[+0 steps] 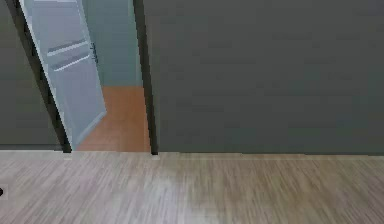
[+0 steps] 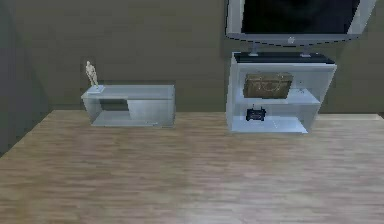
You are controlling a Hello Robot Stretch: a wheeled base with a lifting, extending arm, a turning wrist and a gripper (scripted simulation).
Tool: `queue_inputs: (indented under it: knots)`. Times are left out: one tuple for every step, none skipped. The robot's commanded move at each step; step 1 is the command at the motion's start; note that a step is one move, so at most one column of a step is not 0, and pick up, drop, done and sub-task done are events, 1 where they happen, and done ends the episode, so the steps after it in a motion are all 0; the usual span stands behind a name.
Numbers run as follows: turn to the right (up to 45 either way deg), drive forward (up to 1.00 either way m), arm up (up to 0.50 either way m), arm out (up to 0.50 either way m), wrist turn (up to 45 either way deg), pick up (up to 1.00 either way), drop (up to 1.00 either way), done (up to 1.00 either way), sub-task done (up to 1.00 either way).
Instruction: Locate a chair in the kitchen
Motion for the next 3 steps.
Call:
queue_inputs:
  knots:
    - [-15.0,0.00,0.00,0.00,0.0,0.00,0.00,0.00,0.00]
    - [0.0,0.05,0.00,0.00,0.0,0.00,0.00,0.00,0.00]
    - [-12.0,0.00,0.00,0.00,0.0,0.00,0.00,0.00,0.00]
